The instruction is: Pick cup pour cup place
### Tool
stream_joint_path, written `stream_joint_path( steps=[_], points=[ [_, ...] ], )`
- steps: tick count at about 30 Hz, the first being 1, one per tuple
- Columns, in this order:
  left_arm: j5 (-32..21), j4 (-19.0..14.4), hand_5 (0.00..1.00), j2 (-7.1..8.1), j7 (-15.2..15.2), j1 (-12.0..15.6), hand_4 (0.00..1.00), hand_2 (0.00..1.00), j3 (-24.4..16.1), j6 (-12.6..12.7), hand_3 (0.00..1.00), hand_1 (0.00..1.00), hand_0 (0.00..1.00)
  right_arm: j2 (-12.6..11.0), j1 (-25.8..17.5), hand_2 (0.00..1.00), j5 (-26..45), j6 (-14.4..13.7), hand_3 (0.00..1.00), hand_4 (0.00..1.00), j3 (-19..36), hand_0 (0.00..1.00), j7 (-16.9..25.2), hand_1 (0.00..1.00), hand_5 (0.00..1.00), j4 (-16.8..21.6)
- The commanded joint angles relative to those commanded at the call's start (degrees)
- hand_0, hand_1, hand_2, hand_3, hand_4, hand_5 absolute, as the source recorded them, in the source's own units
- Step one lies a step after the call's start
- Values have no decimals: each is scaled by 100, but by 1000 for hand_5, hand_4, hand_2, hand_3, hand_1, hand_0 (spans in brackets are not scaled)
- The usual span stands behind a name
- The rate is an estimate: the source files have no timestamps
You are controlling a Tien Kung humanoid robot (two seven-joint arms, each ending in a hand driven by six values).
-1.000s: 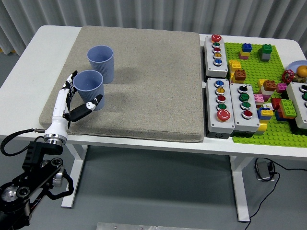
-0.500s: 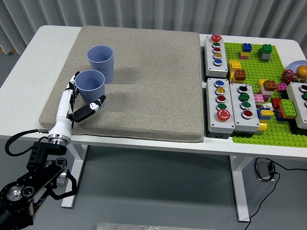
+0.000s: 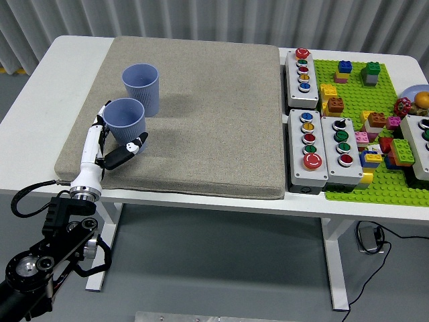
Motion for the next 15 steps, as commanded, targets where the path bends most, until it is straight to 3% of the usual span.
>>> stream_joint_path(
  steps=[6,15],
  points=[
    [-44,319,258,-70,-39,-160,872,998,-48,-15,998,937,919,-2,17,495,4,2,541,32,-7,670,4,550,396,-1],
    [-32,480,258,-127,-30,-261,870,998,-62,-24,998,922,909,-3,30,495,10,-1,541,32,-3,670,3,550,392,0]
  ],
)
